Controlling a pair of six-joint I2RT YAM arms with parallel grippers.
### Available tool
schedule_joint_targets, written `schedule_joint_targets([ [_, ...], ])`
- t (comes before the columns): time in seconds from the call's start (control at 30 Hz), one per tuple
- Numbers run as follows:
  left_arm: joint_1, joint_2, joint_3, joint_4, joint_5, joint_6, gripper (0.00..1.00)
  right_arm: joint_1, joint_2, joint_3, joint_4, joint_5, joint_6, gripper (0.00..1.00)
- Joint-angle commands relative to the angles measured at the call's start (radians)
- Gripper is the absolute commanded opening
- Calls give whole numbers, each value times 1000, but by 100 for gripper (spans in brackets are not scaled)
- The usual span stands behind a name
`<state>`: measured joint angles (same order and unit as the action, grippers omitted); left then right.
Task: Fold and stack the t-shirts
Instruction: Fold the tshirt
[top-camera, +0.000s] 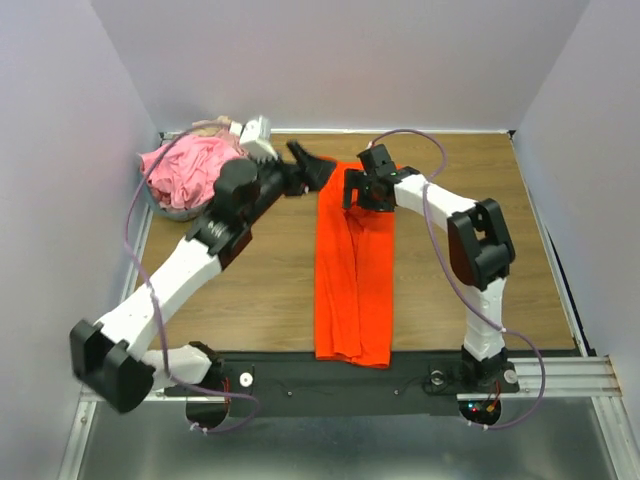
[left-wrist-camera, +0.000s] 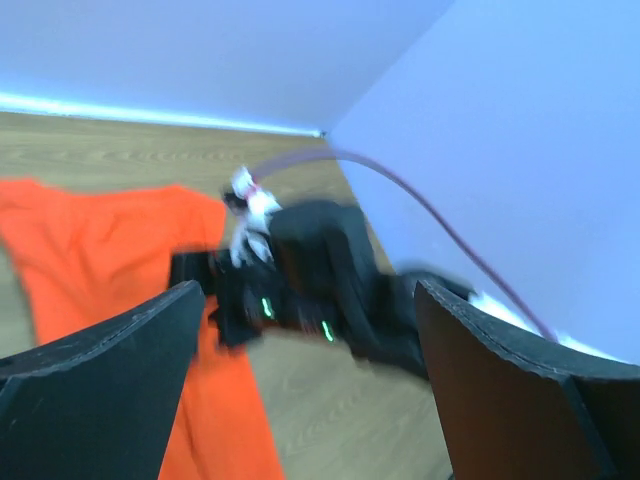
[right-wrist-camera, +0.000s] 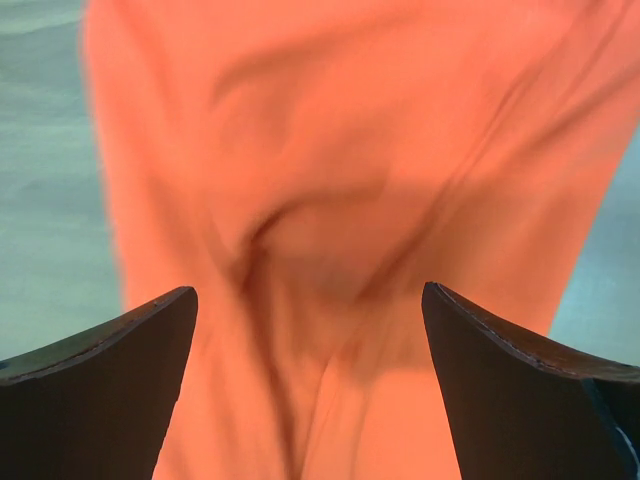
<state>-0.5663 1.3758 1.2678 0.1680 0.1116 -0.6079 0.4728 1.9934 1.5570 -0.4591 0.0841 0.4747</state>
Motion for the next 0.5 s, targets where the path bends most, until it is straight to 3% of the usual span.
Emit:
schedule_joint_targets([
  [0.0,-59,-114,-342,-18,-84,-27,99,-17,120,121,-7,83,-76,100],
  [0.1,-153,-240,-545,-27,-104,-90,99,-51,194,184,-19,85,-84,100],
  [0.47,-371,-376,-702,-117,-158,-251,98,-122,398,379,-55,89,-51,100],
])
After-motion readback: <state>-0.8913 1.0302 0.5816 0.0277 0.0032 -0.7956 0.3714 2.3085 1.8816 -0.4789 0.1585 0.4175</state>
